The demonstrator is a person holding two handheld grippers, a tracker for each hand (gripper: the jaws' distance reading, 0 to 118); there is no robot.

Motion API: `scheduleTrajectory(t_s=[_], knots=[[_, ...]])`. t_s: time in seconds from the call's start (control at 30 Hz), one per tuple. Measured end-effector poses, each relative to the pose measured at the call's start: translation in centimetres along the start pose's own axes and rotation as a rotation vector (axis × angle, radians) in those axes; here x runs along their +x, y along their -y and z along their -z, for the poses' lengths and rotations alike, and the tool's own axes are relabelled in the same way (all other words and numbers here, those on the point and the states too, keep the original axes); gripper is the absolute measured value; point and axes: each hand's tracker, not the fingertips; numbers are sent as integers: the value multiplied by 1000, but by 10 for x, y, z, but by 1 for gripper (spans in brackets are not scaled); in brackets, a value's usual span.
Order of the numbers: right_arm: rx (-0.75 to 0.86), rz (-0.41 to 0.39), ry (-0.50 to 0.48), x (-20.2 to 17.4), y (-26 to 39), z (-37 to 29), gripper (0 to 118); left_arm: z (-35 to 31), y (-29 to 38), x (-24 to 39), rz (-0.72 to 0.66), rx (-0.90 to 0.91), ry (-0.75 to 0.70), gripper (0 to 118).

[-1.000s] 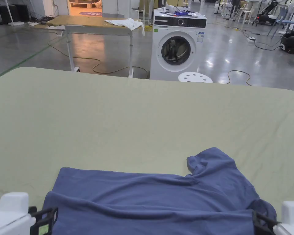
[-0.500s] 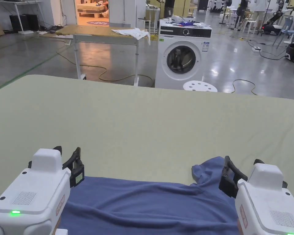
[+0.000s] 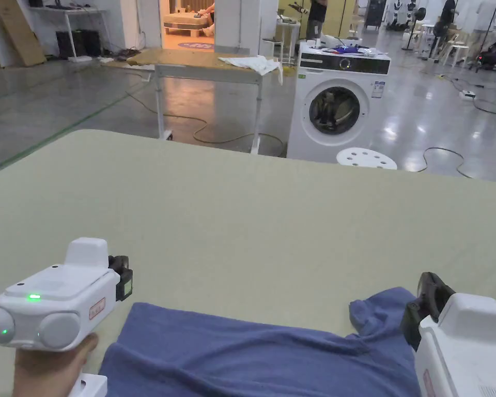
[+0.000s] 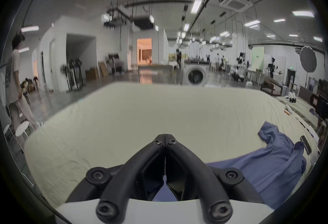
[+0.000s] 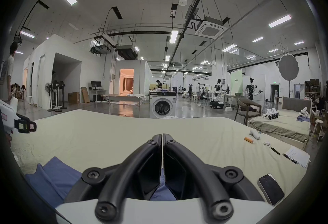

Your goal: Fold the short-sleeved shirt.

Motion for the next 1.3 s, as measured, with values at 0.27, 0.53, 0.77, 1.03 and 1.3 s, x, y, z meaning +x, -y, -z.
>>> scheduleTrajectory(t_s=[0.27,0.53,0.77,1.03,1.3], knots=[[-106,-11,13,13,18,14,0,99,1,-28,-79,-379,97,17],[-177,-29,39,35,37,13,0,150,22,-19,-21,-558,47,57],[-294,-33,65,55,49,27,0,147,26,9,148,-523,39,18],[-606,2,63,100,52,107,58,128,22,-4,67,-472,105,0],[-891,-11,-26,135,93,209,64,71,9,-10,0,-316,151,0]])
